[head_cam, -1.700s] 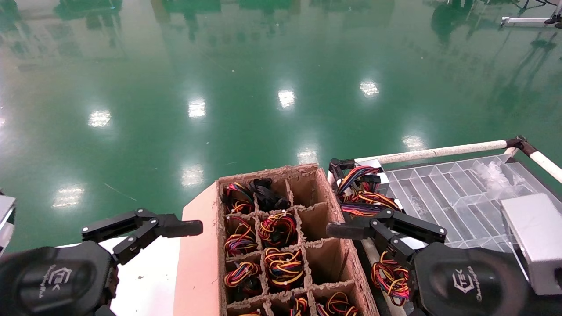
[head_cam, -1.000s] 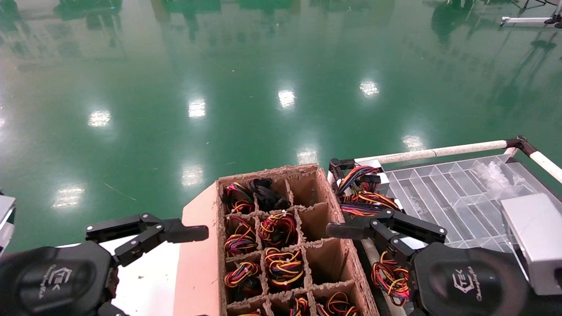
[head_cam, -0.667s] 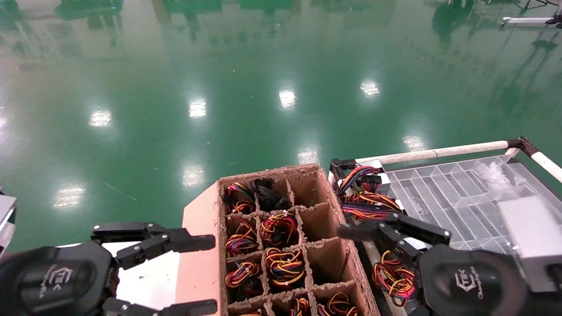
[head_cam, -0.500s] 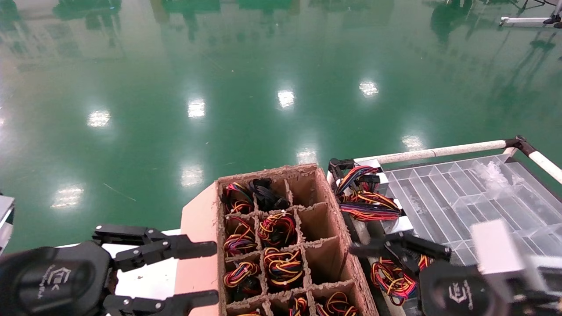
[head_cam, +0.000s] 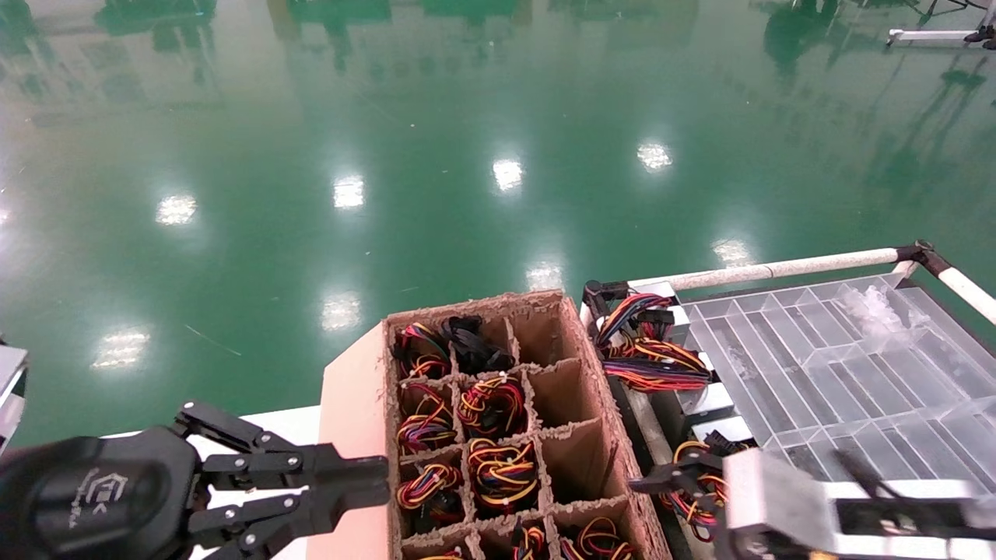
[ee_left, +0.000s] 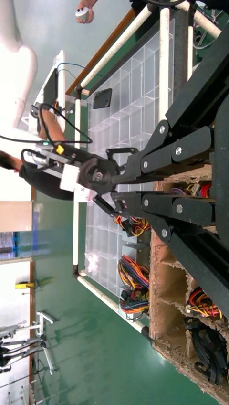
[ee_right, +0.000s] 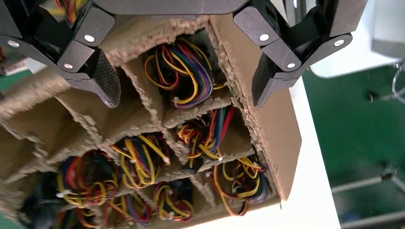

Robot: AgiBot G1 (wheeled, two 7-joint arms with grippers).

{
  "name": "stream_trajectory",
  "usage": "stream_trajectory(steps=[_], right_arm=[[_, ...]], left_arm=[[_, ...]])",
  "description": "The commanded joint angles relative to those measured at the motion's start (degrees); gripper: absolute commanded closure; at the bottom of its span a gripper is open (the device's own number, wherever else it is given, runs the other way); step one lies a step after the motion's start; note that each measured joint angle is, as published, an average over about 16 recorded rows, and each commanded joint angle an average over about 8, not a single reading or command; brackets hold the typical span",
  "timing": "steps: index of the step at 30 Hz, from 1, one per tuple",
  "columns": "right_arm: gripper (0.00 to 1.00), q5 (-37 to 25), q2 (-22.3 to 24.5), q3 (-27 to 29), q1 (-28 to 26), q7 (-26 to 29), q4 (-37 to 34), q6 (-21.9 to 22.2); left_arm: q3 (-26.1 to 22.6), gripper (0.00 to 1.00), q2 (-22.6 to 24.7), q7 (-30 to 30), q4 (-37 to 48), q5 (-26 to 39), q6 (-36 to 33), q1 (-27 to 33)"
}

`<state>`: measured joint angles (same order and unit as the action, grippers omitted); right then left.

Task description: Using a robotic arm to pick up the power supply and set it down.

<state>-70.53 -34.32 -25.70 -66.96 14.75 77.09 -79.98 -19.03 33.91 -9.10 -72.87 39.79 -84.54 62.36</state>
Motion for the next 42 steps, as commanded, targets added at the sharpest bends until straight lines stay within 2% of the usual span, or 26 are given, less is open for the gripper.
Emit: stream_trajectory(steps=[1,12,19,27,28,29,34,36,42], right_arm=[[1.0,-2.38,-1.32,-1.15,-1.71,0.36,0.04,-0.31],[1.0,-12.74,-6.73,-6.2,-9.08,2.39,0.13,-2.63],[1.0,-15.62,-8.04,-7.85,-10.58,3.06,0.16,-3.52],[1.0,-17.95,-9.22,-9.52,-11.64,3.16,0.1,-4.56],[1.0,-18.21,-9.3,-9.69,-11.77,3.2,0.1,-4.66],[1.0,-18.48,-9.35,-9.85,-11.9,3.24,0.09,-4.74],[1.0,-19.63,-9.46,-10.52,-12.38,3.52,0.1,-5.01],[1.0,-19.9,-9.48,-10.72,-12.5,3.62,0.09,-5.07],[1.0,-20.03,-9.45,-11.05,-12.58,4.03,0.04,-5.1]], left_arm=[[0.0,0.94,0.0,0.0,0.0,0.0,0.0,0.0],[-0.02,0.92,-0.01,0.01,0.0,-0.01,0.01,0.0],[-0.03,0.92,-0.01,0.01,0.0,-0.02,0.01,0.01],[-0.04,0.84,-0.01,0.02,0.0,-0.02,0.01,0.01],[-0.04,0.8,-0.01,0.02,0.0,-0.03,0.01,0.01],[-0.04,0.71,-0.01,0.02,0.0,-0.03,0.02,0.01],[-0.04,0.18,-0.02,0.02,0.0,-0.03,0.02,0.01],[-0.05,0.02,-0.02,0.02,0.0,-0.03,0.02,0.01],[-0.05,0.0,-0.02,0.03,0.0,-0.04,0.02,0.01]])
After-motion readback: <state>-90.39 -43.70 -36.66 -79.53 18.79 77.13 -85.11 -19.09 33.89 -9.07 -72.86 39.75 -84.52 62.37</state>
